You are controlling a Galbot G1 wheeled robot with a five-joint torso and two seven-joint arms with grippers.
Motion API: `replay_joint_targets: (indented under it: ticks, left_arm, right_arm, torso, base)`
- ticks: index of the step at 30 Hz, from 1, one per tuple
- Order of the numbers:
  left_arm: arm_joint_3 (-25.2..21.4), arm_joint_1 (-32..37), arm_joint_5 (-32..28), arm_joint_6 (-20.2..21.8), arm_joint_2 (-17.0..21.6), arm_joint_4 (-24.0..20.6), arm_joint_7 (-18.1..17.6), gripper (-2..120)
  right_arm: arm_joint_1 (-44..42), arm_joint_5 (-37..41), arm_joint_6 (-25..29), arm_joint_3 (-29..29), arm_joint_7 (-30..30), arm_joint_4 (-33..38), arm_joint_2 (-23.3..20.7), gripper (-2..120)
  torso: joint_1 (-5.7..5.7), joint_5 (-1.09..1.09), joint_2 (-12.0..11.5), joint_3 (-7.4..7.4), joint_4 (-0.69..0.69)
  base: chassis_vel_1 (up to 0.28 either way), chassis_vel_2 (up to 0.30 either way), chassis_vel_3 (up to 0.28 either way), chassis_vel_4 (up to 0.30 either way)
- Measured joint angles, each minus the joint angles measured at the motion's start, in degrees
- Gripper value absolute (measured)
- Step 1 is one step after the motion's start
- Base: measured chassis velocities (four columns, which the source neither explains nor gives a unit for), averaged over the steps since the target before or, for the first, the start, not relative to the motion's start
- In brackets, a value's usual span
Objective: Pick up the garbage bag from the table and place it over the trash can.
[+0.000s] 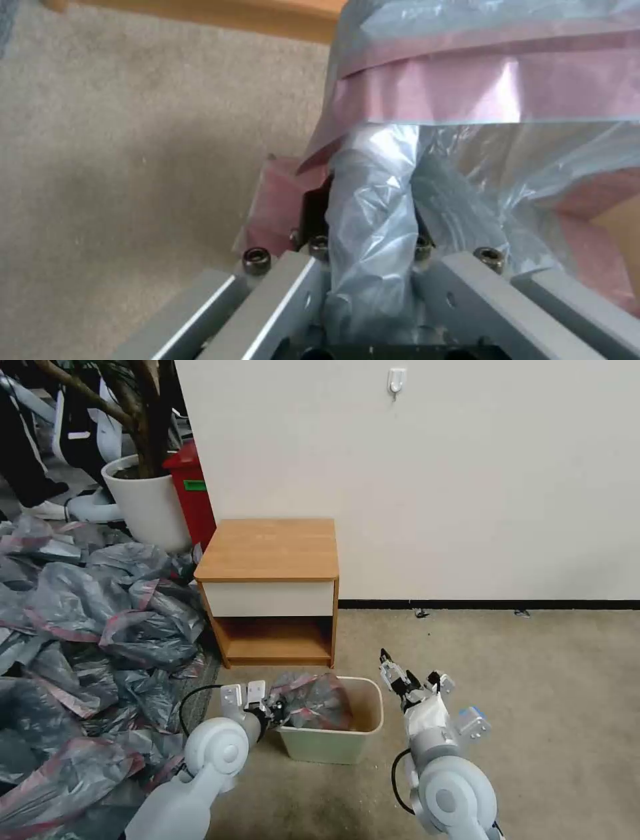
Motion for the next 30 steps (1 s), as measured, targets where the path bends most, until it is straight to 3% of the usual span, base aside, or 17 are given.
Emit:
replay_joint_targets:
  ticks: [6, 7, 10, 15, 17, 24, 30]
  left_arm:
    - [-2.6, 0.2, 0.2, 0.0, 0.5, -0.7, 3.6, 3]
    - [-3.4, 0.4, 0.5, 0.0, 1.0, -0.9, 5.3, 3]
    - [-4.5, 0.9, 0.8, 0.0, 2.1, -1.5, 7.1, 3]
    - [-5.2, 1.2, 0.8, 0.0, 2.6, -2.2, 7.6, 3]
    - [-5.5, 1.6, 1.1, 0.0, 2.7, -2.8, 7.7, 3]
    - [-5.9, 3.0, 2.4, 0.0, 3.1, -4.3, 8.1, 3]
    - [-6.1, 3.7, 2.6, 0.0, 3.4, -5.3, 8.3, 3]
  right_arm:
    - [-0.1, -1.1, -0.5, -0.7, -2.3, 2.3, -2.5, 90]
    - [-0.1, -1.9, -0.6, -1.1, -4.2, 2.9, -4.1, 96]
    - [-0.7, -4.2, -0.6, -2.3, -10.9, 3.6, -9.2, 99]
    - [-0.3, -5.5, -1.3, -5.6, -17.0, 3.9, -15.4, 99]
    - [2.3, -4.1, -3.9, -10.0, -18.8, 4.3, -19.7, 99]
    - [12.5, 0.4, -8.8, -17.8, -14.5, 0.5, -24.0, 99]
    - [18.2, 6.0, -11.5, -20.8, -10.6, -2.8, -24.5, 99]
  torso:
    - [0.0, 0.0, 0.0, 0.0, 0.0]
    - [0.0, 0.01, 0.0, 0.0, 0.0]
    - [0.0, 0.01, 0.0, 0.0, 0.0]
    - [0.0, 0.0, 0.0, 0.0, 0.0]
    - [0.0, 0.0, 0.0, 0.0, -0.01]
    - [0.0, 0.0, 0.0, 0.0, 0.01]
    - [0.0, 0.0, 0.0, 0.0, 0.0]
  base:
    - [0.0, 0.0, 0.0, 0.0]
    - [0.0, 0.0, 0.0, 0.0]
    - [0.0, 0.0, 0.0, 0.0]
    - [0.0, 0.0, 0.0, 0.0]
    - [0.0, 0.0, 0.0, 0.0]
    - [0.0, 0.0, 0.0, 0.0]
    - [0.0, 0.0, 0.0, 0.0]
